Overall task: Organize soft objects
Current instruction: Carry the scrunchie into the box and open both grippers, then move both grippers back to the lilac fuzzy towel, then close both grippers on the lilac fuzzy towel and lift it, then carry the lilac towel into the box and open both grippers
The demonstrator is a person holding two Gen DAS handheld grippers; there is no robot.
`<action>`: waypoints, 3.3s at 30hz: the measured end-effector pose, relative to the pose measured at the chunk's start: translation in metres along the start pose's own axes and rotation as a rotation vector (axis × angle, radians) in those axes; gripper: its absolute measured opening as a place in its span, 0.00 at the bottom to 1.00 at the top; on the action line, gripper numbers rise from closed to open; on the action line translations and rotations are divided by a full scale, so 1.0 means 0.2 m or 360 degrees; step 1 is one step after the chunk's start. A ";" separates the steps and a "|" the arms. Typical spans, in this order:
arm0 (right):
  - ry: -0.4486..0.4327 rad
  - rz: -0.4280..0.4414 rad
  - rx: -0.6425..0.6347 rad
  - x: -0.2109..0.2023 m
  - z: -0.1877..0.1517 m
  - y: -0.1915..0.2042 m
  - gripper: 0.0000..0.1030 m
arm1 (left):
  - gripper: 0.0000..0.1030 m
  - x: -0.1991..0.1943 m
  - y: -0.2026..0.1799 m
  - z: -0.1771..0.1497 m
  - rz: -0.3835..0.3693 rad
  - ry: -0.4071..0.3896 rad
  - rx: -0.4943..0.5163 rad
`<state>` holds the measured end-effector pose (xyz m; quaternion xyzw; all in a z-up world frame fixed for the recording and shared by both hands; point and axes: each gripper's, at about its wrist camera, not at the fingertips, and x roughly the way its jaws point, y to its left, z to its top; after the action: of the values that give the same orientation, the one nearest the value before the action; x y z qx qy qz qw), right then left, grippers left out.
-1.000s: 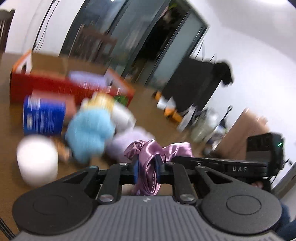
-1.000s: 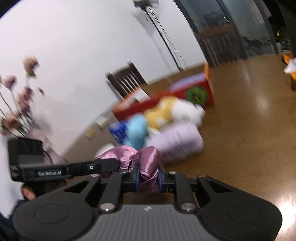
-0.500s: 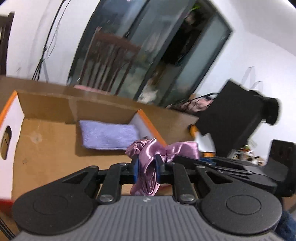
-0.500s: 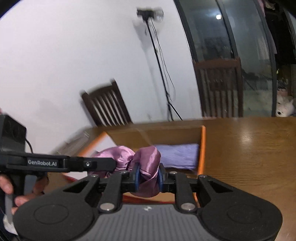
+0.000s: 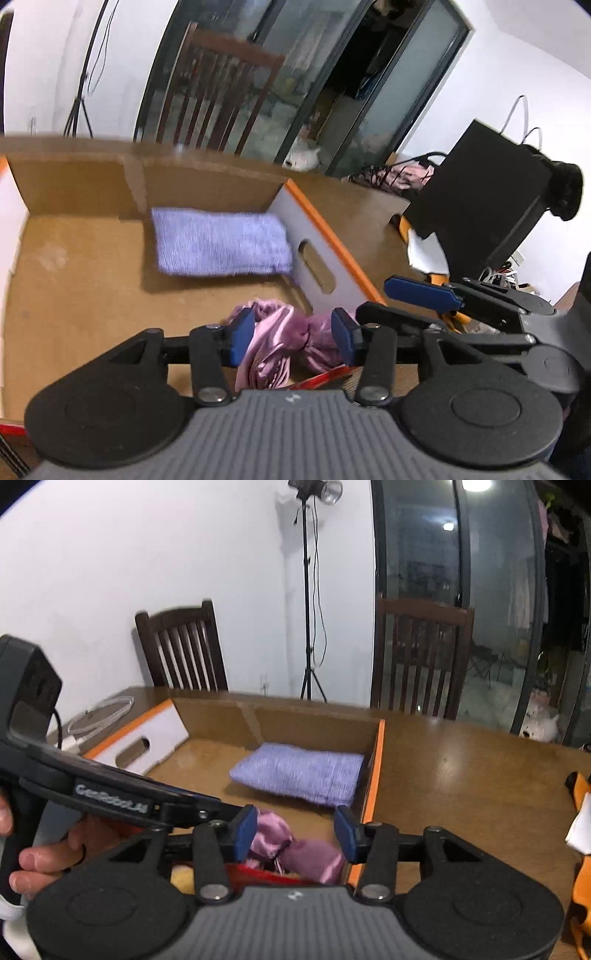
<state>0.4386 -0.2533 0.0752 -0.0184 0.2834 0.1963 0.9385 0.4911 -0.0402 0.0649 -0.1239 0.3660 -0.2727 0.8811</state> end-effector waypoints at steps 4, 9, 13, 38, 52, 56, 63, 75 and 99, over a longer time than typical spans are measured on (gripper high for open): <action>-0.0098 -0.0017 -0.0001 -0.17 0.07 0.01 0.49 | 0.57 -0.23 -0.08 0.03 0.0080 -0.0137 0.0100; -0.0229 -0.0011 -0.0034 -0.43 0.12 0.08 0.57 | 0.72 -0.60 -0.20 -0.02 0.0316 -0.0332 0.0264; -0.0327 0.0006 -0.0062 -0.64 0.09 0.16 0.62 | 0.81 -0.89 -0.29 -0.17 0.0457 -0.0467 0.0331; -0.0285 0.0042 0.0008 -1.14 -0.98 0.47 0.83 | 0.99 -1.28 -0.60 -1.22 0.0769 -0.0514 0.0303; -0.0136 0.0192 0.0455 -0.69 -0.81 0.06 0.52 | 0.62 -0.59 -0.53 -1.00 0.0343 -0.0140 0.0002; -0.0106 0.0242 0.0508 -0.56 -0.75 0.01 0.52 | 0.52 -0.45 -0.43 -0.92 0.0242 -0.0077 -0.0097; -0.0031 0.0307 0.0561 -0.44 -0.73 -0.02 0.37 | 0.35 -0.36 -0.33 -0.88 0.0120 0.0003 -0.0215; -0.0003 0.0334 0.0588 -0.71 -0.90 0.20 0.33 | 0.28 -0.66 -0.41 -1.06 0.0128 -0.0002 -0.0201; 0.0059 0.0364 0.0595 -0.87 -1.02 0.44 0.36 | 0.32 -0.84 -0.31 -1.29 0.0085 -0.0022 -0.0328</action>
<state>0.1657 -0.2651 0.0045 0.1847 0.3323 0.2450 0.8919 0.1858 -0.0011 0.0072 -0.2060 0.3891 -0.2090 0.8732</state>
